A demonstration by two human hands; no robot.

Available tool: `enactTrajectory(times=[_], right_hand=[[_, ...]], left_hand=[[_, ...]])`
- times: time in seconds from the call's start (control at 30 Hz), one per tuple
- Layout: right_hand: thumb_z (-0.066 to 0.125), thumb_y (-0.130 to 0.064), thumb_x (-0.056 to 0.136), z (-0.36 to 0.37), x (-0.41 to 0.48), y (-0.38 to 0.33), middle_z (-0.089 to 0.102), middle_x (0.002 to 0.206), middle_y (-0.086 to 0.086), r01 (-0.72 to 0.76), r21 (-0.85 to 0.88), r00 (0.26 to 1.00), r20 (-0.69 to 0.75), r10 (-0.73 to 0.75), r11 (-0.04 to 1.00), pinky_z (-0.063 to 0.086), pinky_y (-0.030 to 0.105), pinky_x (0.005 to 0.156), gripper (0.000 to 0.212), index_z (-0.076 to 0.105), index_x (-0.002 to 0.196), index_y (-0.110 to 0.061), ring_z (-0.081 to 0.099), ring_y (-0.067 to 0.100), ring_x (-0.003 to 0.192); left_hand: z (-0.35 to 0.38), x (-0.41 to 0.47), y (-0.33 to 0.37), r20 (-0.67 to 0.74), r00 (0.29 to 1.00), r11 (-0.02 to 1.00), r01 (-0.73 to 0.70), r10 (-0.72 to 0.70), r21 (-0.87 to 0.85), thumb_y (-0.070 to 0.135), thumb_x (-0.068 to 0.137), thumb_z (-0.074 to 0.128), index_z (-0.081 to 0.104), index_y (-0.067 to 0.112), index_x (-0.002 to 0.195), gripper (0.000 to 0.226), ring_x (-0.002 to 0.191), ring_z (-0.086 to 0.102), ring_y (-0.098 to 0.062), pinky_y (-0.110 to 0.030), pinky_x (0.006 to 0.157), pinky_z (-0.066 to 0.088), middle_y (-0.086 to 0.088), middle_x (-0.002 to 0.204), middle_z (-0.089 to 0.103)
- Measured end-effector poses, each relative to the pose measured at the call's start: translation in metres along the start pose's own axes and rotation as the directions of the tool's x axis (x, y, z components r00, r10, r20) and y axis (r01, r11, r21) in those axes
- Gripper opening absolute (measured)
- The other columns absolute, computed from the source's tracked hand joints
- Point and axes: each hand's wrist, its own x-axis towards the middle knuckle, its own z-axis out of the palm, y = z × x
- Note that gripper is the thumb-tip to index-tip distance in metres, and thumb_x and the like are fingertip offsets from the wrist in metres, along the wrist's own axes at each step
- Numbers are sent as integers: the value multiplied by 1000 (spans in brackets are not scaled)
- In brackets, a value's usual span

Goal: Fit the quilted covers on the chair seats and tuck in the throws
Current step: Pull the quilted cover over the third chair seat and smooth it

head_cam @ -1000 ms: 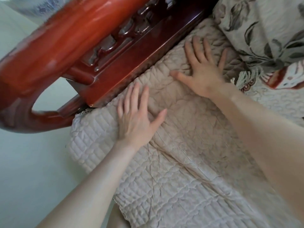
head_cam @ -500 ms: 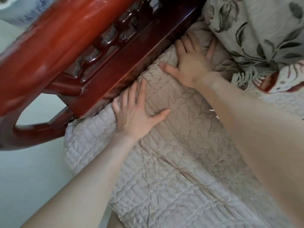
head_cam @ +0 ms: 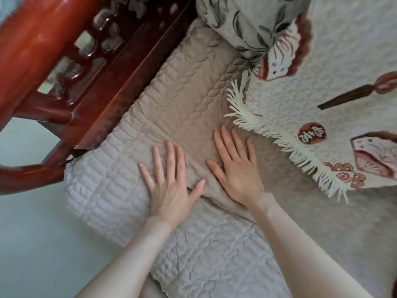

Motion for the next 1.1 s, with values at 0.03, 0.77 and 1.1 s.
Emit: enactTrajectory(times=[0.03,0.77,1.1], right_hand=[[24,-57,97,2,-13,8,2,160,-10,-29,3,1000,3,29,1000,-14,30,116,67,10,155,-26,-6,4,145],[11,-55,93,26,-212,82,-6,156,-18,-702,201,681,-90,726,683,-11,38,115,66,11,155,-29,-9,0,143],[16,-52,95,24,-251,117,-4,163,2,-848,359,372,-121,920,390,-13,38,116,70,3,155,-20,-11,23,149]], left_hand=[[2,-2,6,4,1000,1000,-19,19,12,63,89,29,15,7,151,85,147,4,-40,-73,108,3,-16,160,12],[35,-42,129,267,606,602,-792,750,107,56,93,26,46,25,142,61,139,35,-37,-67,106,14,-6,151,41],[50,-29,162,272,520,497,-854,810,153,52,94,28,43,24,145,59,143,21,-33,-68,108,19,-8,155,34]])
